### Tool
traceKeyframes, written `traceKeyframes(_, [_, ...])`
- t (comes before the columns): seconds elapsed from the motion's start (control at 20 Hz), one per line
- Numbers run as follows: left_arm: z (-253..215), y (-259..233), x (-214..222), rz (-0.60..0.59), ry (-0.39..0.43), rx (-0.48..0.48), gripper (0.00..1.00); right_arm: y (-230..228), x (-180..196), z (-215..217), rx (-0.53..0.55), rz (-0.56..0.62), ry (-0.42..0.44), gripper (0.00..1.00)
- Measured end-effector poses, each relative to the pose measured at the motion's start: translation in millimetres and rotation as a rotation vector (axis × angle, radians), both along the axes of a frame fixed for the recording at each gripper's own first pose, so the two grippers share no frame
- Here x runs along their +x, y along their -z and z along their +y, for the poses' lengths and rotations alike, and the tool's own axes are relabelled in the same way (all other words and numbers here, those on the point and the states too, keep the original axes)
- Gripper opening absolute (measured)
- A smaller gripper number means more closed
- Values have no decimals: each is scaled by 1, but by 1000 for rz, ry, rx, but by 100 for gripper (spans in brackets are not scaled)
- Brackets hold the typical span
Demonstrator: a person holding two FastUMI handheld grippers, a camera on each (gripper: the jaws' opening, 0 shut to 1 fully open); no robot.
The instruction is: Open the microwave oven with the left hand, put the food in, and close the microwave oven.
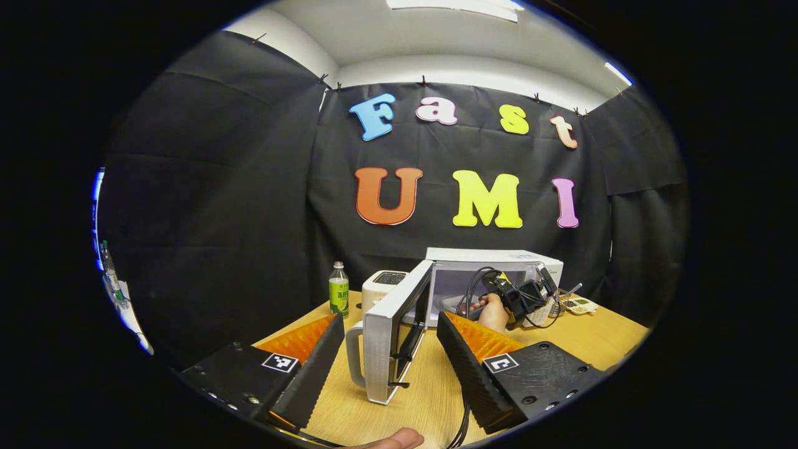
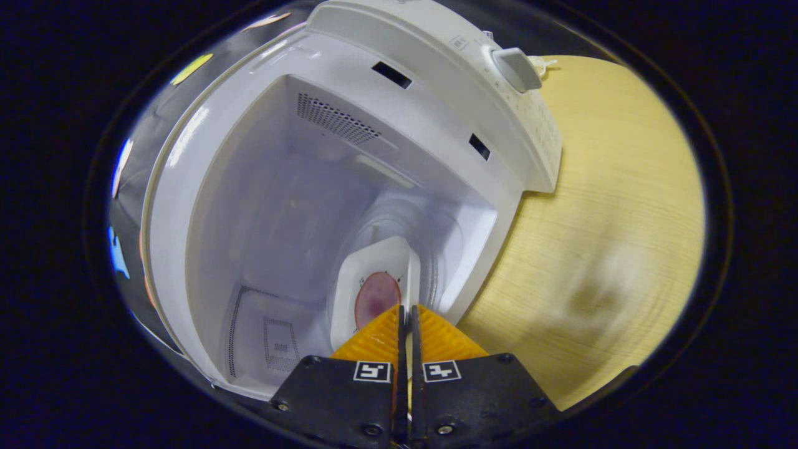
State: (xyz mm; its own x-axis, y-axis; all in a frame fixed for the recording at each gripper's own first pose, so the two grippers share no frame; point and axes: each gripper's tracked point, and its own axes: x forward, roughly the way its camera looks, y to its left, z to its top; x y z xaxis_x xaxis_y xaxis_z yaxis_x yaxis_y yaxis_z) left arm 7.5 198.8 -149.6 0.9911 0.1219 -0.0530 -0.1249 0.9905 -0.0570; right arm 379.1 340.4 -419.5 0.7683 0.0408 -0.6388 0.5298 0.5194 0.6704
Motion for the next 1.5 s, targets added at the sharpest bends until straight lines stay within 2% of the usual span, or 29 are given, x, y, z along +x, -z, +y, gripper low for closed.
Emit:
traceKeyframes(0.1, [3,4,-1,8,-5,-1,92,-3,4,-5,-21,-31,32,5])
traceKeyframes(0.25, [9,7,-4,13,-17,-12,92,-5,10,-21,-112,-72,61,6])
traceKeyframes(0.4, [14,12,-8,22,-30,-30,92,-7,13,-25,-154,-94,56,11])
traceKeyframes(0.45, [18,16,-10,29,-40,-30,92,-5,13,-25,-172,-91,47,3])
traceKeyframes(0.5, [22,17,-11,34,-50,-30,92,-3,11,-26,-195,-81,36,16])
traceKeyframes(0.6, [26,18,-13,36,-55,-32,92,-5,10,-26,-234,-92,6,21])
traceKeyframes(0.65, [30,20,-12,36,-60,-35,92,-7,8,-27,-262,-98,-12,29])
traceKeyframes(0.7, [34,23,-13,39,-66,-38,92,-12,4,-28,-284,-105,-32,28])
traceKeyframes(0.75, [40,26,-12,42,-76,-43,92,-19,2,-28,-299,-125,-61,50])
traceKeyframes(0.8, [47,29,-11,44,-86,-50,92,-27,1,-28,-314,-148,-96,48])
traceKeyframes(0.85, [52,32,-10,45,-91,-58,92,-36,-3,-30,-346,-170,-133,61])
traceKeyframes(0.9, [56,36,-10,46,-94,-67,92,-47,-7,-34,-383,-193,-163,63])
traceKeyframes(1.0, [68,42,-7,49,-105,-81,92,-69,-16,-42,-458,-251,-221,76])
traceKeyframes(1.05, [75,44,-6,50,-119,-86,92,-82,-21,-48,-498,-284,-247,90])
traceKeyframes(1.1, [82,46,-5,52,-131,-94,92,-99,-28,-59,-528,-327,-236,94])
traceKeyframes(1.25, [93,52,-4,49,-139,-110,92,-147,-55,-84,-574,-425,-280,99])
traceKeyframes(1.35, [98,62,0,53,-148,-112,92,-177,-80,-102,-627,-490,-334,99])
traceKeyframes(1.5, [113,73,9,66,-194,-114,89,-218,-125,-137,-714,-585,-364,100])
